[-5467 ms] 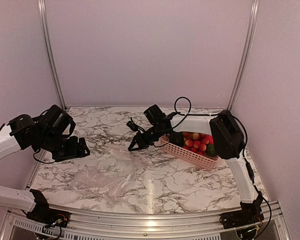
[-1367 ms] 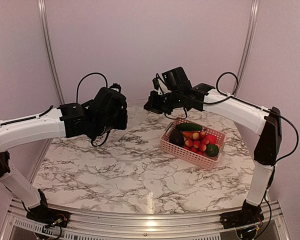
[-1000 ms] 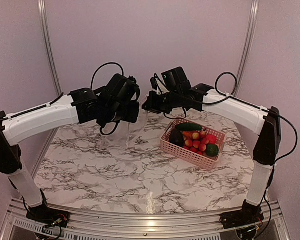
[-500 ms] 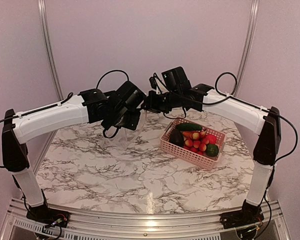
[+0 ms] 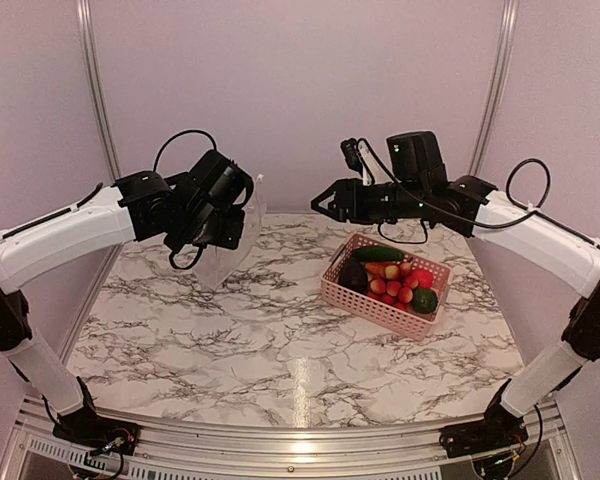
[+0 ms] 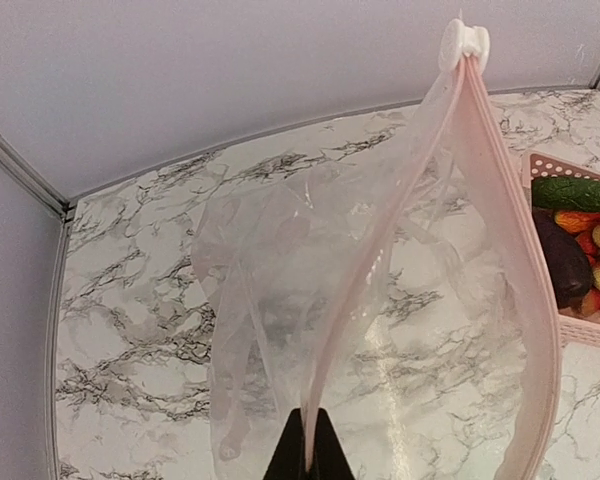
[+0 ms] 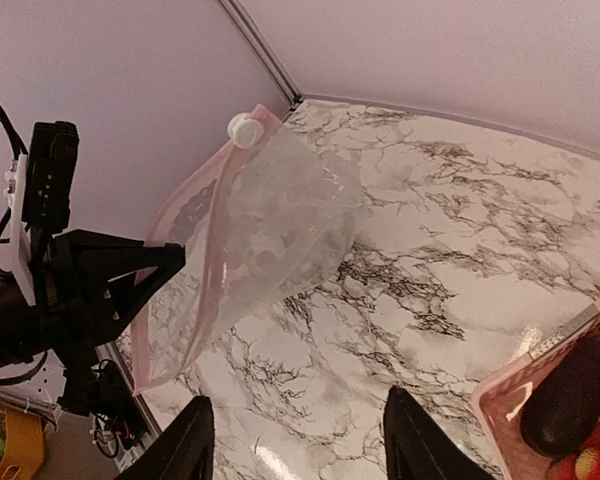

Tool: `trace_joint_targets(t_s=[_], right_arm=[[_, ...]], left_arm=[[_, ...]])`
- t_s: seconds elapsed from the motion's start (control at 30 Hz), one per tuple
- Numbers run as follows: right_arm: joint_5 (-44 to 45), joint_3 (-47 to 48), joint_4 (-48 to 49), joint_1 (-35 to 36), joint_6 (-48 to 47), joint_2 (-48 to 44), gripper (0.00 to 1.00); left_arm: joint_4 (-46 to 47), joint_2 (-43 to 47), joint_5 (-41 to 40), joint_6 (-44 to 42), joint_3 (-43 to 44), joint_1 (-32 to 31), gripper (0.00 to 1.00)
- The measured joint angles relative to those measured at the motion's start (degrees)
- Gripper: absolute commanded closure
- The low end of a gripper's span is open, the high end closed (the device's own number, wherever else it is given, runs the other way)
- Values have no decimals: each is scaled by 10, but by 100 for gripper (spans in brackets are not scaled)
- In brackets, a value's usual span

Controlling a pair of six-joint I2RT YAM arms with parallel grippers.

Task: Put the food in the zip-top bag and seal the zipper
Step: Pass from the right arm to the left, then pick up the fake vegetable from the bin.

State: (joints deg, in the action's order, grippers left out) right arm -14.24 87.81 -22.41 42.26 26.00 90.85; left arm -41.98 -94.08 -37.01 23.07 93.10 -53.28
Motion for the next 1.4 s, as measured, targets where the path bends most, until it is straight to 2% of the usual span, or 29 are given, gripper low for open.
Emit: trace_joint_targets(t_s=[0.13, 0.27, 0.37, 0.43, 0.5, 0.6, 1.03, 1.17, 1.27, 1.4], right_arm=[[0, -70, 5, -71, -7, -59, 62], [24, -94, -22, -160, -11, -32, 65], [33, -94, -43, -209, -14, 2, 65], [36, -92, -56, -230, -17, 19, 56], [37, -87, -66, -246, -21, 34, 46], [37, -68, -85, -260, -28, 63, 43], [35, -59, -96, -280, -40, 136, 45], [20, -57, -90, -284, -48, 160, 49], [2, -58, -83, -285, -50, 176, 65], [-17, -63, -65, -285, -50, 178, 81]], left_arm=[[6, 49, 10, -2, -53, 11, 100], [19, 78, 41, -1, -93, 11, 100], [32, 80, 73, -1, -109, 11, 100], [35, 80, 89, -1, -114, 10, 100], [40, 80, 102, 2, -117, 11, 100], [47, 80, 114, 6, -119, 11, 100], [60, 95, 143, 25, -125, 11, 100], [61, 96, 150, 29, -127, 10, 100], [62, 96, 154, 33, -129, 11, 100], [62, 96, 155, 36, -130, 11, 100]])
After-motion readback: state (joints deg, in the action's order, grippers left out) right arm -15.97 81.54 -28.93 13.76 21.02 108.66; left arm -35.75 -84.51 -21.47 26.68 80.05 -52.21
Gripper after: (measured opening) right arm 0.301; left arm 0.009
